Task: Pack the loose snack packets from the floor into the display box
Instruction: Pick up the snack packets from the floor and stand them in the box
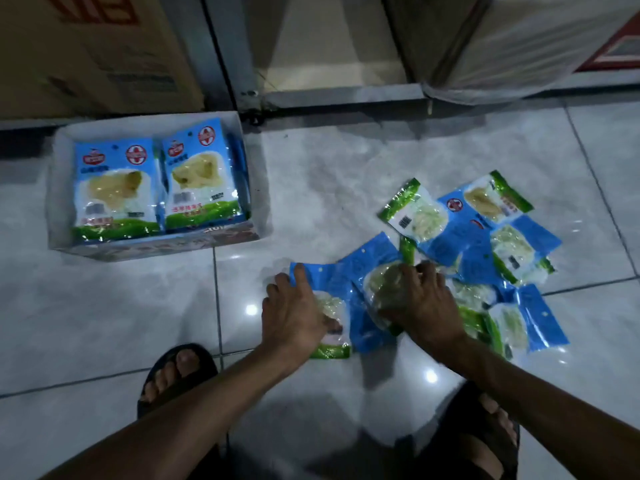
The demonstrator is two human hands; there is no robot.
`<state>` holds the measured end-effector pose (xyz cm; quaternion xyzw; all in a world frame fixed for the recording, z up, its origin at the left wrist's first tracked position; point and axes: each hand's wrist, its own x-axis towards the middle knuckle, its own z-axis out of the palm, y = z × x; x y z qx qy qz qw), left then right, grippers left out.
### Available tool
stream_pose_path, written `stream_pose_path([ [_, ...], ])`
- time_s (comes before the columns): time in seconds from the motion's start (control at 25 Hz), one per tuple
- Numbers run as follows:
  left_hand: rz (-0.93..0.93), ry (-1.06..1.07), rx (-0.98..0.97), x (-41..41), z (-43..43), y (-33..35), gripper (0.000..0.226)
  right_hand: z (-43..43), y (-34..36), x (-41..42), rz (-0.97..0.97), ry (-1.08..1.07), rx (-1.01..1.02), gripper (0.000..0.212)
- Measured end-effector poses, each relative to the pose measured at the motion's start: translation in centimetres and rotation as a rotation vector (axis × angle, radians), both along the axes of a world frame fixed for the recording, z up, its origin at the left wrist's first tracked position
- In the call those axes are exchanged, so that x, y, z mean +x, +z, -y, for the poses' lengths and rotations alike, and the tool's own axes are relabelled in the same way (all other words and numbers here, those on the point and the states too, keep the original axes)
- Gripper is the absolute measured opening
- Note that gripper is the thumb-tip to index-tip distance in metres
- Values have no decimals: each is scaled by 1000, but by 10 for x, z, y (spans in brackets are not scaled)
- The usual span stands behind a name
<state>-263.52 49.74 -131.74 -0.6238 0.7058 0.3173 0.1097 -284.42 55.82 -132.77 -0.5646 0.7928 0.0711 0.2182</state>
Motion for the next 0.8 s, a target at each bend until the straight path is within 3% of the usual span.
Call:
stream_pose_path([
  [0.12, 90, -14, -181, 2, -4, -12, 108, 8, -11, 5, -32, -58, -55, 106],
  [0.24, 50, 72, -151, 3, -5, -18, 102, 14, -10, 8, -8, -78, -74, 104],
  [0.44, -479, 501, 3, 11, 5, -11, 81, 25, -6, 5, -25, 89, -63, 100],
  [0.6, -675, 663, 119, 32, 29, -14, 34, 54, -5, 2, -63, 123, 39, 118],
  [0.8, -826, 810, 244, 35, 36, -2, 28, 77, -5, 4, -64, 62, 74, 108],
])
